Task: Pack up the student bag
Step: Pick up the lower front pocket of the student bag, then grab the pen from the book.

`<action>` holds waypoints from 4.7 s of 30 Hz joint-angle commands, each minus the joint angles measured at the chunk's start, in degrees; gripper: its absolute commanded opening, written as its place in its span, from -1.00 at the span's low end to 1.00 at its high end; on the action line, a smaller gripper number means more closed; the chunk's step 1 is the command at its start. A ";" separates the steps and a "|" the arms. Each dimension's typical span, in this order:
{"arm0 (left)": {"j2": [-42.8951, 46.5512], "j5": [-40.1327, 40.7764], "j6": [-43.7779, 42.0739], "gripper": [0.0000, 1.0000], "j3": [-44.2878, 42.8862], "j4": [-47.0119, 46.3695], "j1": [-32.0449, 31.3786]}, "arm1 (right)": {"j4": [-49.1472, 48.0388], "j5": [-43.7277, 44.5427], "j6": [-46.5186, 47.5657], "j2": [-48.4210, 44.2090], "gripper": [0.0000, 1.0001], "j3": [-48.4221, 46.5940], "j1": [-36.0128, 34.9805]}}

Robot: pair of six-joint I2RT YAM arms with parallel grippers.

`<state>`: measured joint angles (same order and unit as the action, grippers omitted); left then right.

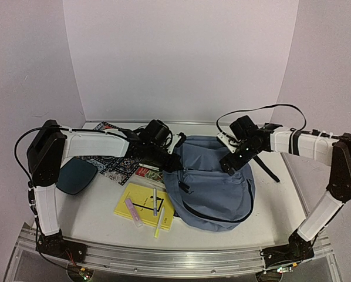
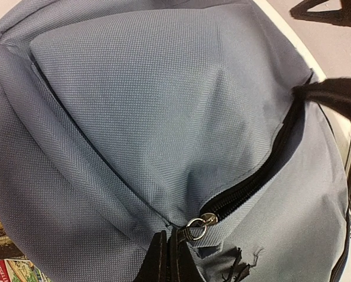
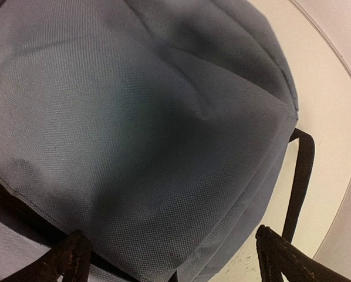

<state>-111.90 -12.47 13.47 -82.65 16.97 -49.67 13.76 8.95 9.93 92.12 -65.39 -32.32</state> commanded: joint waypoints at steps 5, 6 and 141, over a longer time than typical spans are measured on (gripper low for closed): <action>0.96 0.58 2.45 -1.00 -3.44 -1.42 0.72 | 1.83 3.40 6.90 1.42 0.96 0.34 -5.29; 0.80 0.38 2.55 -1.00 -3.74 -1.46 0.71 | 1.81 3.10 6.91 1.16 0.97 0.81 -5.69; 14.51 0.12 38.60 -1.00 1.35 9.38 0.98 | 6.37 24.02 -36.11 -3.61 -1.00 -8.91 -18.84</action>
<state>-98.04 -7.01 50.74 -79.59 36.07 -48.90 21.04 34.76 -22.15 91.26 -71.50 -49.95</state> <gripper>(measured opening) 0.233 0.015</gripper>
